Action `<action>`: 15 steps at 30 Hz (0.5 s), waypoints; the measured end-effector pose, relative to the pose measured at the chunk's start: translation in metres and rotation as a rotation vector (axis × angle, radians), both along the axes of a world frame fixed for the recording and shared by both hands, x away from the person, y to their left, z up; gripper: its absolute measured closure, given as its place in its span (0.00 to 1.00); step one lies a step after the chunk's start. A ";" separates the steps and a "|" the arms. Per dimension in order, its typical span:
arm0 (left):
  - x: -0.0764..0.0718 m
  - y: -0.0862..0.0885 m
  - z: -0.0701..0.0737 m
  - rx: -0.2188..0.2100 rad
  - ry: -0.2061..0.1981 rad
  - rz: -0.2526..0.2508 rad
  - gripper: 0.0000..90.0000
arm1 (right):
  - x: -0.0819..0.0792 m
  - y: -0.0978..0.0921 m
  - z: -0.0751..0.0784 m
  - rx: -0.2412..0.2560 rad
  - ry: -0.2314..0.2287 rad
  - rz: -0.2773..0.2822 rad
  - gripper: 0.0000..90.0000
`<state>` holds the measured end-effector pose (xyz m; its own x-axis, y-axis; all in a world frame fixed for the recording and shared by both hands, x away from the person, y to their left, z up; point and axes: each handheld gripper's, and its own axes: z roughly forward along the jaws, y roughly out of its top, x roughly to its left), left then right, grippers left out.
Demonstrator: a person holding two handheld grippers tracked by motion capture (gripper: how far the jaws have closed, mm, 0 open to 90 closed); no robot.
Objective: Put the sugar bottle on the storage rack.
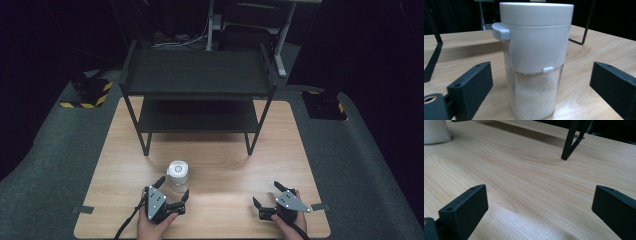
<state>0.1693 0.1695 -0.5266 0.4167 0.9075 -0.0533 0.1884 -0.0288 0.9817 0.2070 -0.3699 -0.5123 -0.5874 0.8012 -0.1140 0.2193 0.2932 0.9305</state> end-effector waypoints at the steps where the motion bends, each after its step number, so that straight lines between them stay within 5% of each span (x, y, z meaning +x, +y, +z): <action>1: 0.002 -0.002 0.000 -0.009 0.002 0.005 0.08 | 0.000 0.000 0.000 0.001 0.000 0.000 0.00; 15: 0.006 -0.034 -0.003 -0.015 -0.038 0.112 0.19 | -0.001 -0.001 -0.001 0.003 -0.007 0.002 0.00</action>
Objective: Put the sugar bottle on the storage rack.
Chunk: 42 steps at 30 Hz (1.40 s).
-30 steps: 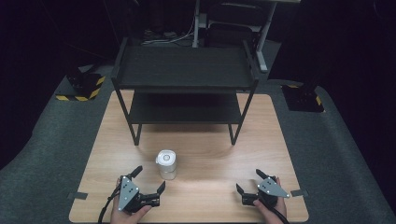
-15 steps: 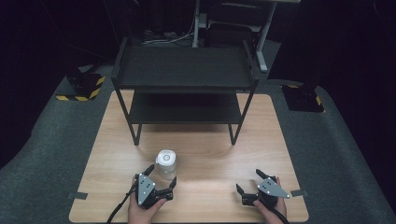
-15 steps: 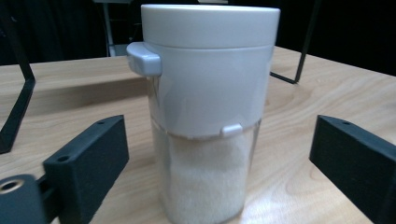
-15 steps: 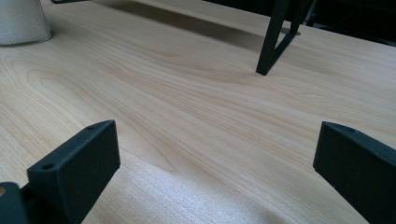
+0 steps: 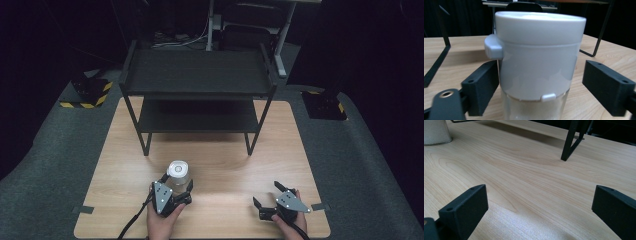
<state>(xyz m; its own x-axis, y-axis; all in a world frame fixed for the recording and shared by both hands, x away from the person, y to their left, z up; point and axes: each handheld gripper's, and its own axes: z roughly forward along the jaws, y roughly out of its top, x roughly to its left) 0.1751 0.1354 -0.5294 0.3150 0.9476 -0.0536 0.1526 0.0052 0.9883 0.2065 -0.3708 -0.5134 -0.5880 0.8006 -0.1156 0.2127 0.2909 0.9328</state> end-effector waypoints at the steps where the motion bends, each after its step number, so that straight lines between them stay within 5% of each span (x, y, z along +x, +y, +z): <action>1: 0.000 -0.003 0.001 -0.001 0.004 0.014 0.21 | 0.000 0.000 0.000 0.000 0.000 0.001 0.00; 15: 0.001 -0.027 -0.004 0.004 -0.007 0.118 0.31 | 0.000 -0.001 -0.001 0.002 -0.007 0.004 0.00; 33: 0.003 -0.002 0.000 0.040 -0.020 0.042 0.34 | 0.000 -0.002 -0.002 0.005 -0.009 0.006 0.00; 42: 0.006 0.019 0.023 0.039 -0.036 0.020 0.34 | 0.000 -0.001 -0.001 0.002 -0.009 0.006 0.00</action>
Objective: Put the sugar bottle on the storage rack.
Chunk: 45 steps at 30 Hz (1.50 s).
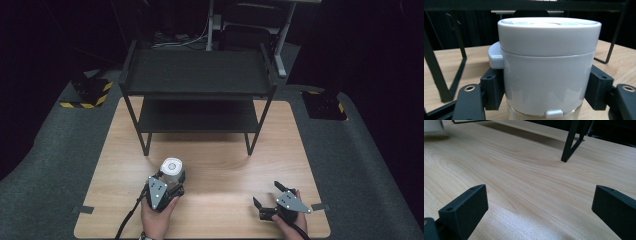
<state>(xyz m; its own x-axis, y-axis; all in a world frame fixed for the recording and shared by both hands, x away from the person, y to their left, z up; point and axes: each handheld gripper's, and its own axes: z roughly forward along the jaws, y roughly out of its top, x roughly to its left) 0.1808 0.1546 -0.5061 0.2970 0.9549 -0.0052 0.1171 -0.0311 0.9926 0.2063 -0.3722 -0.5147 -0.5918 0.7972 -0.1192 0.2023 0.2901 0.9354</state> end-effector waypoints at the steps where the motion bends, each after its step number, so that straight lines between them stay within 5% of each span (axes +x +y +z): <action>1: 0.001 0.002 0.004 0.006 -0.001 0.000 0.34 | 0.000 0.000 0.000 -0.001 -0.001 -0.001 0.00; 13: 0.014 0.009 0.059 0.035 -0.039 -0.011 0.34 | -0.001 0.000 -0.001 0.003 -0.004 -0.004 0.00; 26: 0.048 0.003 0.113 -0.018 -0.072 -0.044 0.34 | -0.001 -0.001 -0.001 0.007 -0.007 -0.001 0.00; 45: 0.099 -0.013 0.137 -0.019 -0.078 -0.011 0.34 | 0.000 -0.003 -0.003 0.015 -0.011 0.010 0.00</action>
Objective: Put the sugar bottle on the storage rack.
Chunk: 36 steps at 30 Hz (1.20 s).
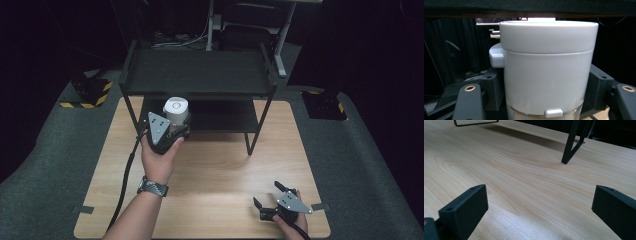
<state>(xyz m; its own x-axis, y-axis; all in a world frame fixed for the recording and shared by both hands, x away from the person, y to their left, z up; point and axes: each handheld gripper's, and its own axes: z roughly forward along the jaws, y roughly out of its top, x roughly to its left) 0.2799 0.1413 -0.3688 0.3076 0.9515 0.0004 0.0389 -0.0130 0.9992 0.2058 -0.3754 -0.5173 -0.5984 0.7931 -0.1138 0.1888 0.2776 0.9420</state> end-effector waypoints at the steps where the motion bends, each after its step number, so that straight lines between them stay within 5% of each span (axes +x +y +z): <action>1: 0.002 -0.001 0.000 0.000 0.001 0.003 0.34 | 0.000 0.000 0.000 0.001 0.000 0.001 0.00; 23: 0.055 -0.023 -0.017 0.014 -0.006 0.051 0.34 | 0.000 -0.002 -0.002 0.009 -0.007 0.010 0.00; 36: 0.065 -0.026 -0.028 -0.006 -0.017 0.073 0.34 | -0.001 -0.003 -0.002 0.012 -0.011 0.011 0.00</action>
<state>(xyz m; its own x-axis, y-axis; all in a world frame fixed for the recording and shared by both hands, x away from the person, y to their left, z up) 0.3447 0.1156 -0.3964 0.2376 0.9714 -0.0007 0.0221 -0.0047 0.9997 0.2053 -0.3781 -0.5196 -0.6059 0.7877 -0.1112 0.1755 0.2687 0.9471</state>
